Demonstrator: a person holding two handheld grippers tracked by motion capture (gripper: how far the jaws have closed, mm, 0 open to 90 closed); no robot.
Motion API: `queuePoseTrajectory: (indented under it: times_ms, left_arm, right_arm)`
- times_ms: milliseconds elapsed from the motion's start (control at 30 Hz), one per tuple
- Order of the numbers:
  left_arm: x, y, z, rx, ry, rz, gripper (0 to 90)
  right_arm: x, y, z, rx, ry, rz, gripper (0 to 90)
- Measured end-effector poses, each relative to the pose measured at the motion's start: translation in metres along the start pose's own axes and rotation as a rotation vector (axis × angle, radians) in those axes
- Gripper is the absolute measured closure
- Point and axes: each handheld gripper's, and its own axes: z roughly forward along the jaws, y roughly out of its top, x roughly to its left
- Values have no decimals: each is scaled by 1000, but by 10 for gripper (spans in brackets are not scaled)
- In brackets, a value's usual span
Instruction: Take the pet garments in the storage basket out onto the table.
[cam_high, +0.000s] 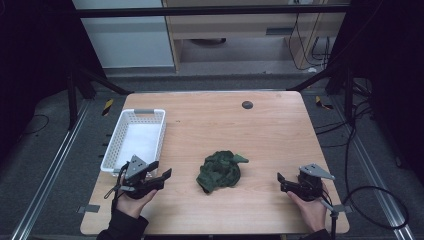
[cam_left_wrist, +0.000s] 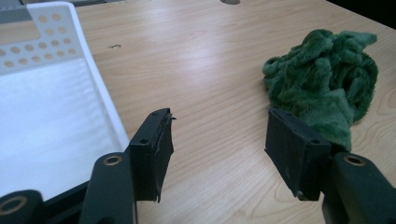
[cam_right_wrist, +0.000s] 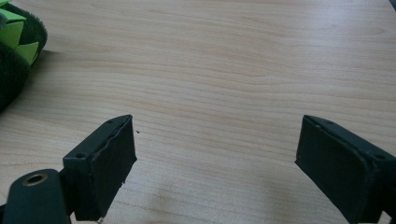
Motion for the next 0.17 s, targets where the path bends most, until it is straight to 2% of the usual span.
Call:
queuePoseTrajectory:
  times_ms: [167]
  left_arm:
    - [2, -9, -4, 11, -11, 5, 393]
  right_arm:
    - [0, 0, 0, -1, -1, -6, 117]
